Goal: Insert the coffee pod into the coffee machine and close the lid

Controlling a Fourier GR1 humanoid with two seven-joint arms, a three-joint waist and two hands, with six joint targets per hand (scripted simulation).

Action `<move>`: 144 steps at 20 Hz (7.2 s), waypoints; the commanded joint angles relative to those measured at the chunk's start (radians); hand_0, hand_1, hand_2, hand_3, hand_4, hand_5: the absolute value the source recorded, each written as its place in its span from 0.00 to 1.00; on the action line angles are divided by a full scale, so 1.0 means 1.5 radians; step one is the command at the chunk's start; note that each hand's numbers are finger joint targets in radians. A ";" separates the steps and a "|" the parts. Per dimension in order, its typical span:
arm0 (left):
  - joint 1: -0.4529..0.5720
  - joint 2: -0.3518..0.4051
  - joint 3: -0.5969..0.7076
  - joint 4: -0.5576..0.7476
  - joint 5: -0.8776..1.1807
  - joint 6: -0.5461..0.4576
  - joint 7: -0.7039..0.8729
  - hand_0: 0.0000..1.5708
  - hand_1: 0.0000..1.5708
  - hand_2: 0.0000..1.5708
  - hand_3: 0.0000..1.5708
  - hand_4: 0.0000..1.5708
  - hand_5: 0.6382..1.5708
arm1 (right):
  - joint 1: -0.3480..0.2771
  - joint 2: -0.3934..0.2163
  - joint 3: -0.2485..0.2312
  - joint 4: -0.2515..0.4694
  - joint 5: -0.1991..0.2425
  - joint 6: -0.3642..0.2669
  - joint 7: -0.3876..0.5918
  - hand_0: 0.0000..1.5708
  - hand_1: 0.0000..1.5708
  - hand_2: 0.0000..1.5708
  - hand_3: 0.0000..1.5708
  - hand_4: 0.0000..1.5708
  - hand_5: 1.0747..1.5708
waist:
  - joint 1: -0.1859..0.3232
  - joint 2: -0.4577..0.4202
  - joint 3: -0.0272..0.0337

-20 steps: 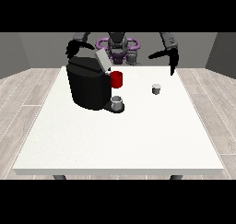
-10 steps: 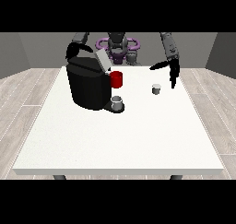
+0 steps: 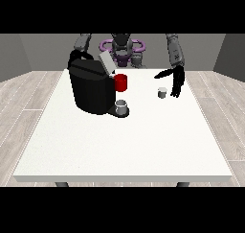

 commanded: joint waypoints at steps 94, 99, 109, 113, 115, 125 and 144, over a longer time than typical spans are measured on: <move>-0.469 0.037 -0.006 0.147 -0.267 -0.007 0.024 0.75 0.75 0.80 0.75 0.32 1.00 | -0.114 0.008 -0.016 0.064 -0.023 -0.013 0.008 0.00 0.00 0.00 0.00 0.33 1.00 | -0.113 0.042 0.0000; -0.437 0.001 -0.023 0.138 -0.275 -0.009 0.020 0.76 0.76 0.81 0.76 0.32 1.00 | -0.086 -0.018 -0.033 0.085 -0.024 0.002 -0.008 0.00 0.00 0.00 0.00 0.34 1.00 | -0.091 0.012 0.0001; -0.447 -0.016 -0.022 0.144 -0.289 0.004 0.048 0.79 0.79 0.81 0.76 0.31 1.00 | -0.080 -0.003 -0.040 0.098 -0.032 -0.006 -0.039 0.00 0.00 0.00 0.00 0.28 1.00 | -0.098 0.033 0.0002; -0.455 0.021 0.001 0.164 -0.277 -0.014 0.032 0.78 0.78 0.81 0.74 0.31 1.00 | -0.083 -0.026 -0.033 0.068 -0.038 0.027 -0.028 0.00 0.00 0.00 0.00 0.28 1.00 | -0.122 0.053 0.0001; -0.459 -0.025 -0.019 0.149 -0.290 0.005 0.052 0.76 0.76 0.79 0.73 0.30 1.00 | -0.094 0.017 -0.016 0.095 -0.006 -0.034 -0.026 0.00 0.00 0.00 0.00 0.28 1.00 | -0.098 0.049 0.0001; -0.457 -0.023 -0.024 0.147 -0.310 0.011 0.050 0.67 0.67 0.71 0.60 0.25 1.00 | -0.102 -0.016 -0.035 0.094 -0.028 -0.003 -0.007 0.00 0.00 0.00 0.00 0.26 1.00 | -0.105 0.045 0.0002; -0.470 0.040 -0.038 0.165 -0.348 -0.063 0.019 0.00 0.00 0.00 0.00 0.00 1.00 | -0.052 0.008 -0.013 0.090 -0.016 -0.015 -0.044 0.00 0.00 0.00 0.00 0.23 1.00 | -0.112 0.027 0.0002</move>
